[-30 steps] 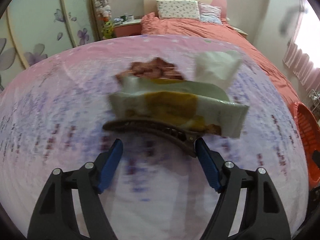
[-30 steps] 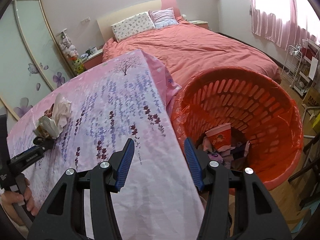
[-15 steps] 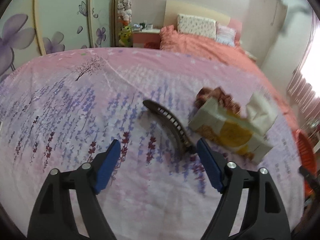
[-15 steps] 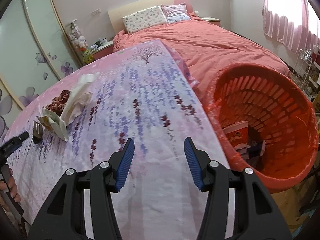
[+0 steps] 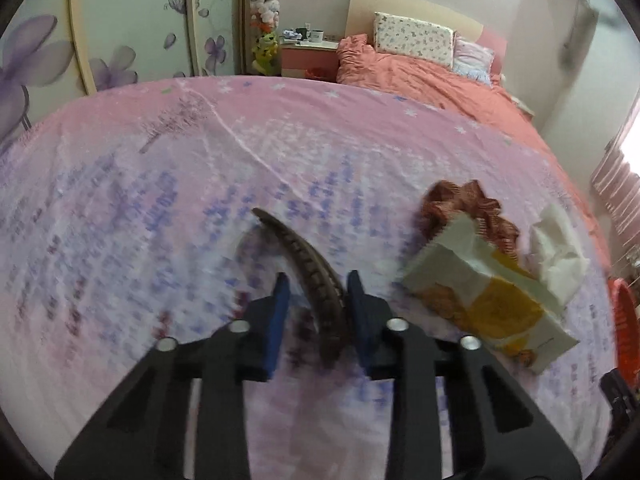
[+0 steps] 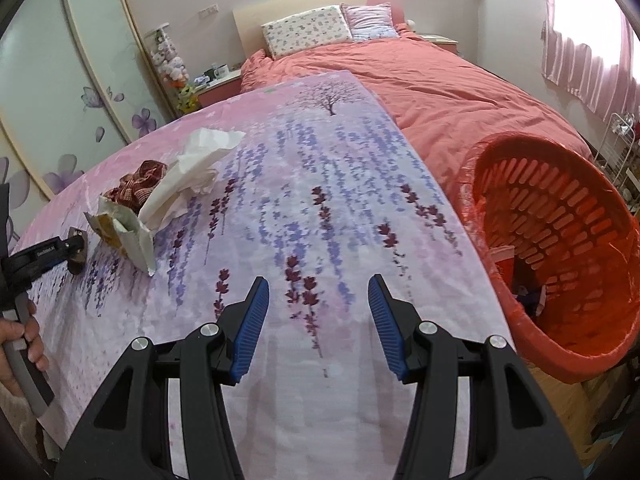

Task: Collect trash
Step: 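Grasp the black curved hair clip with the left tool while the right tool grasps the crumpled white tissue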

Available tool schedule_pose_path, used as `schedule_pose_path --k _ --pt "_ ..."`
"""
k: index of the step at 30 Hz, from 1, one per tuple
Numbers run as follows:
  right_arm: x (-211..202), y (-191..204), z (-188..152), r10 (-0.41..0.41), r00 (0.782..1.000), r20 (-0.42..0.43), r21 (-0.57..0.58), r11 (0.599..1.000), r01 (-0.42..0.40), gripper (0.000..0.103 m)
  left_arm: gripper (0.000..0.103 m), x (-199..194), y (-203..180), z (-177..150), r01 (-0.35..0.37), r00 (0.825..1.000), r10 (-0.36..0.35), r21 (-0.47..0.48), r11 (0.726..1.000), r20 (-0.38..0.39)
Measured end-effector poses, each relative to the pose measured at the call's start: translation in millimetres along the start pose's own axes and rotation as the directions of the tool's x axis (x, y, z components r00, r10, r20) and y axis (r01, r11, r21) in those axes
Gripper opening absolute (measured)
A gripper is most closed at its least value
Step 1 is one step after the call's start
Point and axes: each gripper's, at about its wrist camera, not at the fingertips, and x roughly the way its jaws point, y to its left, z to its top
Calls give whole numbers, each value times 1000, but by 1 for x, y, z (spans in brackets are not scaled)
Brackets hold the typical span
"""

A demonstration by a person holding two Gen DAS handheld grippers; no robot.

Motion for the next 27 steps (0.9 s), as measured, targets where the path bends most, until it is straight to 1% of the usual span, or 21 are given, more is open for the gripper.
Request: schedule_pose_path --k 1,2,5,9,13,17,18,20,23,25,27 --pt "2 3 0 4 1000 -1 -5 1000 -4 52 31 2 6 2 -21 1000 21 9 1000 -2" --pt "2 5 -1 7 1000 -2 -9 1000 -7 52 36 2 10 2 -15 1000 15 10 1000 -1" --pt "7 16 -2 29 1000 -6 -30 999 -29 52 42 4 20 4 -15 1000 15 18 1000 6" --pt "13 39 -1 78 997 -7 -69 995 -78 52 42 7 21 2 -8 1000 7 40 999 17" --pt "19 58 8 79 997 10 -97 992 -77 52 42 12 22 -1 0 1000 -1 30 1000 31" --pt "28 66 29 127 992 13 -24 992 -127 53 42 14 20 -2 5 1000 -6 34 999 24" --pt "31 67 37 133 991 20 -2 991 -133 58 42 14 20 -1 8 1000 -8 32 999 24" --pt "36 69 48 141 989 36 41 989 -142 63 42 15 21 -2 12 1000 -12 29 1000 24" --pt "52 74 63 154 988 27 101 983 -156 64 41 15 22 -2 17 1000 -18 24 1000 23" --pt "67 78 70 145 989 -6 123 982 -143 64 41 15 23 -2 21 999 -21 21 1000 24" --pt "82 84 73 106 994 -39 139 985 -100 64 41 15 24 -3 27 999 -27 16 1000 24"
